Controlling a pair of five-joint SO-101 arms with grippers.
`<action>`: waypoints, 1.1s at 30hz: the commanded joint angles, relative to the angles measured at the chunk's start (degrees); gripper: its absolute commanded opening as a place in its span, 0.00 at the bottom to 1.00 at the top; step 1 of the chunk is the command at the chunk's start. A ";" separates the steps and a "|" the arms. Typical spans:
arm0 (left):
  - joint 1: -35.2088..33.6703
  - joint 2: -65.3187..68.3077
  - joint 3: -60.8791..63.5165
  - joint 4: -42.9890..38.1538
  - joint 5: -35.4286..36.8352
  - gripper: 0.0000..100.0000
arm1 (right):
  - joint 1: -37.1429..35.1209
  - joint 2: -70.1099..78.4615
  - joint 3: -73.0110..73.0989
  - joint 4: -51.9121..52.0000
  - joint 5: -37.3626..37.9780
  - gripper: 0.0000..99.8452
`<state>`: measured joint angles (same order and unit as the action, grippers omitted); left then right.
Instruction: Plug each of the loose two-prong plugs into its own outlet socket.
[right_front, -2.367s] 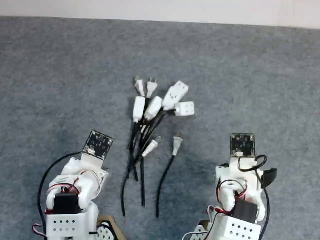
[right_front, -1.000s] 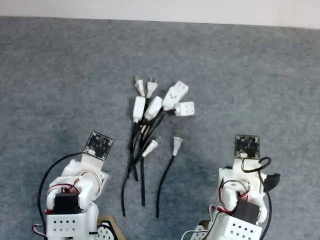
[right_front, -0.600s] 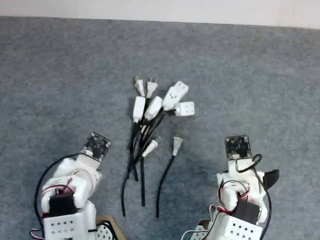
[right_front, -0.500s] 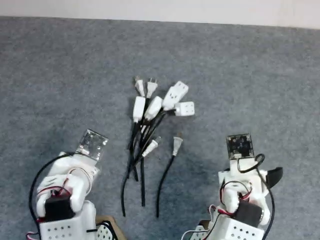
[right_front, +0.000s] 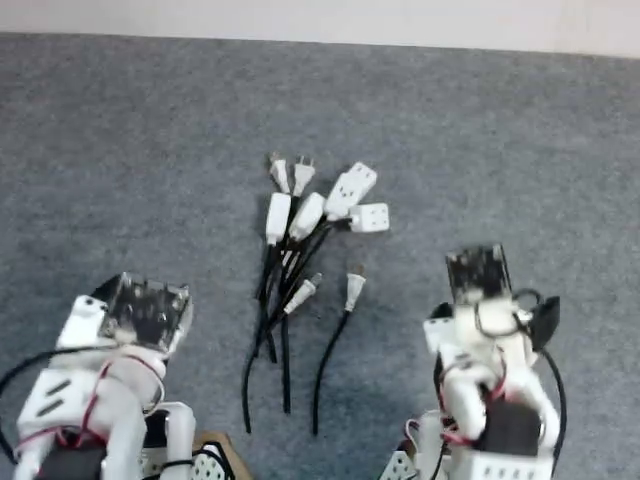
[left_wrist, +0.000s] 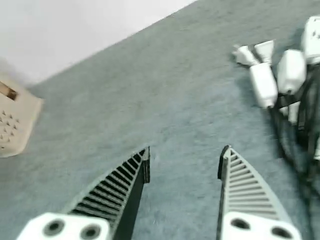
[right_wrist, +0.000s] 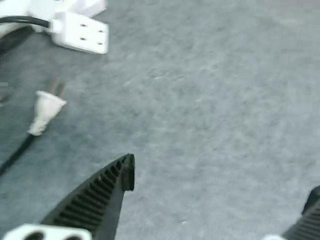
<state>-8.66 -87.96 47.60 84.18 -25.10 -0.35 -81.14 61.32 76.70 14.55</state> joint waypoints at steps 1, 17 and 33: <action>2.86 13.85 -7.16 -0.35 3.34 0.23 | -3.03 21.32 -14.90 -0.31 -4.31 0.49; 12.44 73.19 -33.89 -1.67 7.91 0.23 | -11.03 63.43 -32.40 -1.36 -8.44 0.49; 22.90 102.29 -46.37 -2.11 7.91 0.23 | -3.30 60.79 -19.38 -15.25 -6.42 0.49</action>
<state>12.26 13.05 4.44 83.12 -17.71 -3.87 -17.14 41.10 64.84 7.34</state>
